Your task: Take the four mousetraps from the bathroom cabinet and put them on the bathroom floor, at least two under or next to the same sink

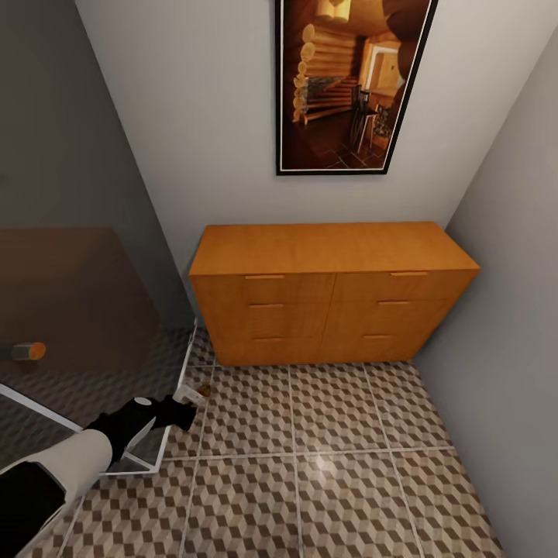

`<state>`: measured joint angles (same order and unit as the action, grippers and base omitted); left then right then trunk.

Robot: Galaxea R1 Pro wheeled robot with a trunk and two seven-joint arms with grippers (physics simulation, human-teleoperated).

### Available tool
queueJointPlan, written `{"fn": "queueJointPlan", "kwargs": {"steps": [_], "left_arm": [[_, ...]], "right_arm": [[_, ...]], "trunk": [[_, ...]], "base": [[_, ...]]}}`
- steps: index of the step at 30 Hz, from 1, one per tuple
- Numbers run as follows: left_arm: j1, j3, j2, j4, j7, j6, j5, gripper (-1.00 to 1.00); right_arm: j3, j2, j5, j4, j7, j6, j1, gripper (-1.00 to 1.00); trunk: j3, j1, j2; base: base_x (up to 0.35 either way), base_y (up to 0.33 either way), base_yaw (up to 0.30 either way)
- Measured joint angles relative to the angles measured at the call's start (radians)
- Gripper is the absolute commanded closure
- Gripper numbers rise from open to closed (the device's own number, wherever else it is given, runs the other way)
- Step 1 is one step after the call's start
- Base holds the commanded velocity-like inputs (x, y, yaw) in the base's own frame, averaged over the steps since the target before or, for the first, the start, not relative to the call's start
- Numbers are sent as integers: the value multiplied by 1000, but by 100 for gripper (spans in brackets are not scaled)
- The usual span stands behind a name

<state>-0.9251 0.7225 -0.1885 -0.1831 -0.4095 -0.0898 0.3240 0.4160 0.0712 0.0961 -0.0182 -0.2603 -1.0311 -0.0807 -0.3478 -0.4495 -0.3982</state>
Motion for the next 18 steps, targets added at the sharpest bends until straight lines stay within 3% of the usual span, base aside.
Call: {"fn": "queueJointPlan", "kwargs": {"steps": [10, 18], "left_arm": [[69, -3, 1, 9, 2, 41, 6, 100], [109, -4, 7, 49, 3, 60, 65, 100]], "right_arm": [[0, -1, 0, -1, 0, -1, 0, 100], [-1, -2, 0, -1, -1, -1, 0, 100]], "trunk": [[0, 0, 0], [0, 0, 0]], "base": [[0, 0, 0], [0, 0, 0]]}}
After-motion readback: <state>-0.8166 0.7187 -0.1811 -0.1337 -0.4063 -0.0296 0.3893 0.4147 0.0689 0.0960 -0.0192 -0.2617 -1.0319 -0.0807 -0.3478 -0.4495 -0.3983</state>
